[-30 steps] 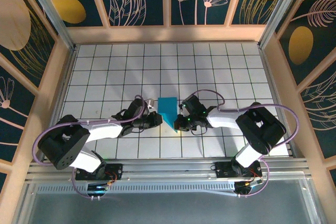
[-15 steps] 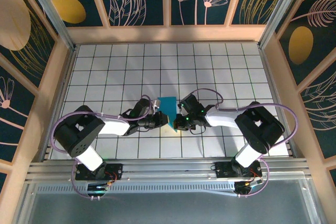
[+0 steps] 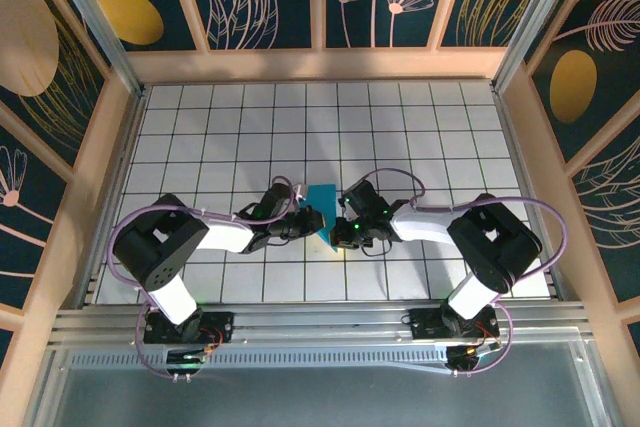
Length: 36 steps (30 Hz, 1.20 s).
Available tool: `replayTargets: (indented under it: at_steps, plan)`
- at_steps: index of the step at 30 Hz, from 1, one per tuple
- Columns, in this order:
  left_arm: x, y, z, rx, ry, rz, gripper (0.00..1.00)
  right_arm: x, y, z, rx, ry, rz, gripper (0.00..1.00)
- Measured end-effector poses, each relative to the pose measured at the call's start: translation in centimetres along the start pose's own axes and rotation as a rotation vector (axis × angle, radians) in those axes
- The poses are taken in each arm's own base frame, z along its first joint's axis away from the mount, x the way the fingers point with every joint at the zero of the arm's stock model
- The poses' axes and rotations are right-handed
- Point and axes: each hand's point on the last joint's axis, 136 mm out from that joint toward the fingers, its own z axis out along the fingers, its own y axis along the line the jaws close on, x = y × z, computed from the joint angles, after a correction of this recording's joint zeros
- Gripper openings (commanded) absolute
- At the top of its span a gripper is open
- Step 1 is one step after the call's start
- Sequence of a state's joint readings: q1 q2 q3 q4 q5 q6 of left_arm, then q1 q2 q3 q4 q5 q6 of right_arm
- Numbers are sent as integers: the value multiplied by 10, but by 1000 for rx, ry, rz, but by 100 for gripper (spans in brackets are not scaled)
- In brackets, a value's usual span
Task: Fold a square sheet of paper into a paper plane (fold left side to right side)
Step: Third fold the triangle at the center of the table.
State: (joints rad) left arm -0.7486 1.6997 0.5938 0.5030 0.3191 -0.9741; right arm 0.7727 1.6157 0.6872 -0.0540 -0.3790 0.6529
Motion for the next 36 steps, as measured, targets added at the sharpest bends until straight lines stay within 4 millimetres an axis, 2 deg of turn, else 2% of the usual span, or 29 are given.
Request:
replayTargets:
  at_steps: [7, 23, 28, 33, 36]
  plan:
    - [-1, 14, 8, -48, -6, -12, 11, 0, 0, 0, 5, 0, -5, 0]
    - [-6, 16, 9, -58, -17, -15, 11, -1, 0, 0, 22, 2, -25, 0]
    - [-25, 28, 2, -78, -58, -18, 11, -2, -1, 0, 26, -2, -26, 0]
    - [-63, 56, -15, -152, -159, -18, 12, -2, -1, 0, 26, -2, -26, 0]
    - [-76, 67, -23, -183, -194, -10, 12, -2, -1, 0, 26, -2, -26, 0]
